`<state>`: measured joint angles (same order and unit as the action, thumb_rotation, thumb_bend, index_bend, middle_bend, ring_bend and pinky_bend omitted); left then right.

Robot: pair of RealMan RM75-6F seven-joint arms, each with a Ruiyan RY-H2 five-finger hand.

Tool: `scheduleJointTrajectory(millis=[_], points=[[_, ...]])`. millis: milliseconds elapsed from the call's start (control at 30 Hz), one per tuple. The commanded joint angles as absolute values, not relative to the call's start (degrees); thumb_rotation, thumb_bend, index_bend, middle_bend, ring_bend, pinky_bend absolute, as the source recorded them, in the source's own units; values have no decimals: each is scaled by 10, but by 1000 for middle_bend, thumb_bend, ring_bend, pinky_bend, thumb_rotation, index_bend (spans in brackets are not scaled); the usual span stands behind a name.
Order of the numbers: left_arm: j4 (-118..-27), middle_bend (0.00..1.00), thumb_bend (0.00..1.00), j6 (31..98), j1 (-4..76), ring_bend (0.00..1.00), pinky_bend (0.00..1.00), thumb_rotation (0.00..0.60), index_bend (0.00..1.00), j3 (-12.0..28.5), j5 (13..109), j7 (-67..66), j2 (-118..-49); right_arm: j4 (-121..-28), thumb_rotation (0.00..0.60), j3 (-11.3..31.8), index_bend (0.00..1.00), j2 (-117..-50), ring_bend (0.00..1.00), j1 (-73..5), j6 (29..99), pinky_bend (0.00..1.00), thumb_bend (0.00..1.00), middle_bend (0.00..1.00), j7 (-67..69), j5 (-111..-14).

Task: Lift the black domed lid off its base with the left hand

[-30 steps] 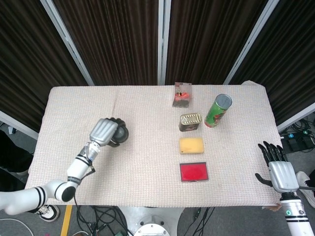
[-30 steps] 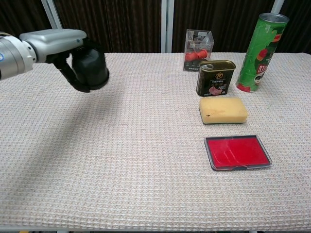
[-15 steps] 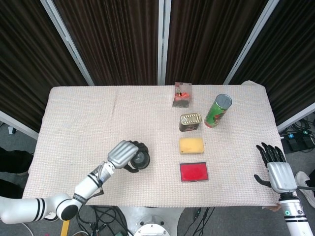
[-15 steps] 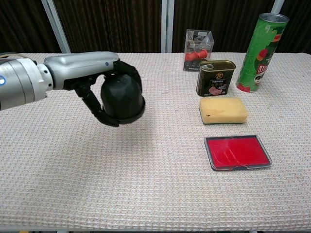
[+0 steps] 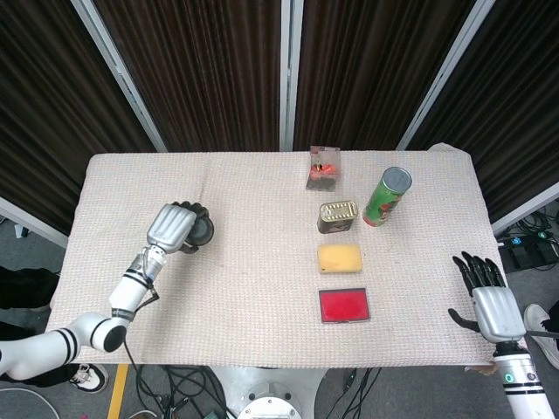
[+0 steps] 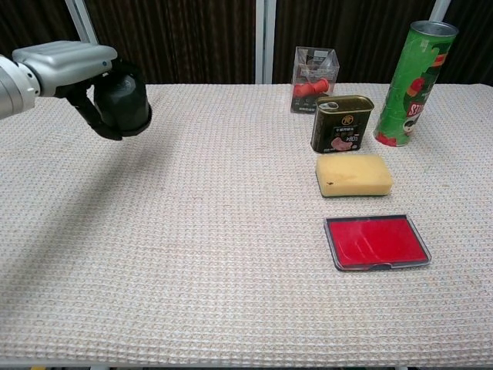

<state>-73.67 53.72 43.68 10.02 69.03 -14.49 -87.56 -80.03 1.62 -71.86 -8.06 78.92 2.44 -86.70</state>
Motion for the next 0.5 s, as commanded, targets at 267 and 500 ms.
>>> scheduleJointTrajectory(millis=[267,500], points=[[-857,538,177,554,449,346,447,600,447,138,662,-145,-905,-797,600,16,0,-719,0,-84,783,0,101,22,38,-866],[-739,538,177,532,453,345,437,600,447,153,600,-141,-910,-790,600,18,0,-722,0,-84,778,0,101,22,36,-857]])
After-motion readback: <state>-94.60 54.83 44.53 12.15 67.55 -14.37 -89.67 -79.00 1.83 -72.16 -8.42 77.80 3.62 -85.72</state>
